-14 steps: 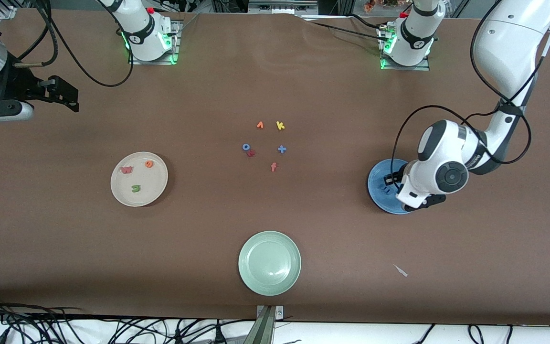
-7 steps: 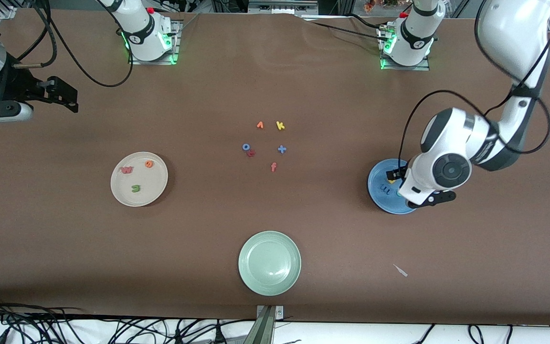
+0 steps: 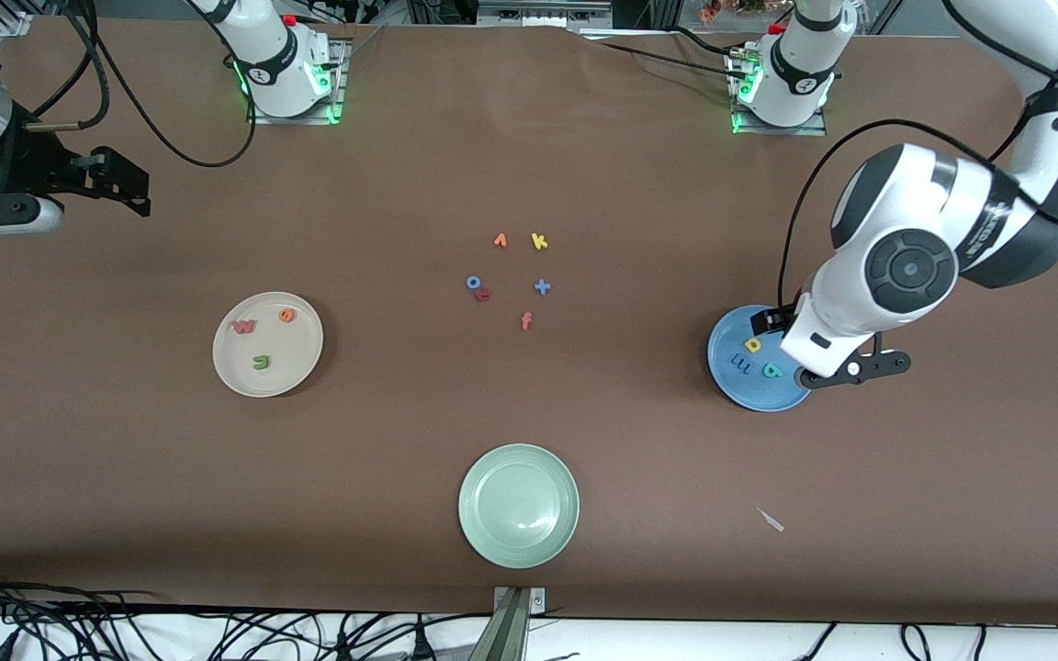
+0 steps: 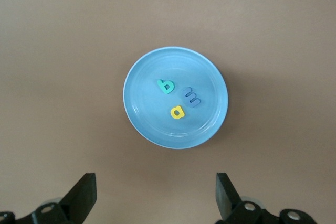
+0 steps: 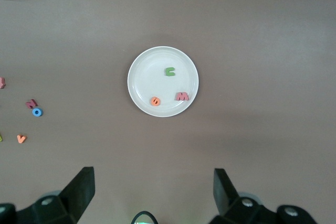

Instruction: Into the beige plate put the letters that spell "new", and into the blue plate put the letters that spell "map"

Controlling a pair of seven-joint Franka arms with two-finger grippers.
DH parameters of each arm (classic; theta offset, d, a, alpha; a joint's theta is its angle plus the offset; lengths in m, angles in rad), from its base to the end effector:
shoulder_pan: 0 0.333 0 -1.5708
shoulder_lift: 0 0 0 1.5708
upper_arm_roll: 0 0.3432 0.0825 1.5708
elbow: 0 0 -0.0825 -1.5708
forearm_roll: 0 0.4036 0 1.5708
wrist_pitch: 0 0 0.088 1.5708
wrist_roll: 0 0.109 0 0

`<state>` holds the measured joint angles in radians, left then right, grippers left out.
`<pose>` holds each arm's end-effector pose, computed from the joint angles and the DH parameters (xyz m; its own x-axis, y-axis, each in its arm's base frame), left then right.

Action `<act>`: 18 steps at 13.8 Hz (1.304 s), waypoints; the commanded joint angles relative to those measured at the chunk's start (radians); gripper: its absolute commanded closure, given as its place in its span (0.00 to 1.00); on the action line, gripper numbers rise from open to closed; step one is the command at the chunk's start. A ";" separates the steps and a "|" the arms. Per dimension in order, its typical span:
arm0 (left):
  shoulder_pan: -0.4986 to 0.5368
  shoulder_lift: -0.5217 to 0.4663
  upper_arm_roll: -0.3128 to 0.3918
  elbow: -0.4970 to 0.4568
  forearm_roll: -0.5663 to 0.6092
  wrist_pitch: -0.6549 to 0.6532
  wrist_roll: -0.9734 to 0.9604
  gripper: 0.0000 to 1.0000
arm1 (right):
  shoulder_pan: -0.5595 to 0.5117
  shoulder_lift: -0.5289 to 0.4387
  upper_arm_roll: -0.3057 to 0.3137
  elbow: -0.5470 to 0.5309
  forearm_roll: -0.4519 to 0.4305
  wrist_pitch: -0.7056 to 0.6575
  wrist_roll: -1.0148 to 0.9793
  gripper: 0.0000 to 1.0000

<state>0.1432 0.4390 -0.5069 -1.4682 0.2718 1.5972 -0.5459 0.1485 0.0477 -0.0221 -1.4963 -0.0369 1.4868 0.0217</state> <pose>0.6575 -0.1626 0.4512 0.9680 0.1672 -0.1873 0.1344 -0.9752 -0.1760 0.5775 0.0694 0.6514 0.9933 0.1012 -0.0563 0.1035 -0.9939 0.0392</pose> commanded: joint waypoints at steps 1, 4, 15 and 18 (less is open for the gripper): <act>0.007 0.012 -0.007 0.124 -0.028 -0.081 0.133 0.00 | 0.002 0.014 0.001 0.028 -0.009 -0.006 0.007 0.00; 0.018 -0.014 0.004 0.144 -0.034 -0.088 0.242 0.00 | 0.002 0.012 -0.001 0.028 -0.009 -0.006 0.007 0.00; -0.197 -0.354 0.453 -0.068 -0.221 0.018 0.629 0.00 | -0.004 0.014 -0.002 0.028 -0.009 0.003 0.007 0.00; -0.198 -0.442 0.458 -0.188 -0.221 0.148 0.616 0.00 | -0.003 0.014 -0.001 0.030 -0.009 0.003 0.007 0.00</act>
<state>-0.0411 0.0928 -0.0699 -1.5360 0.0658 1.6605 0.0631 0.1462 0.0483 -0.0259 -1.4949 -0.0369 1.4941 0.0225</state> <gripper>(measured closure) 0.000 0.000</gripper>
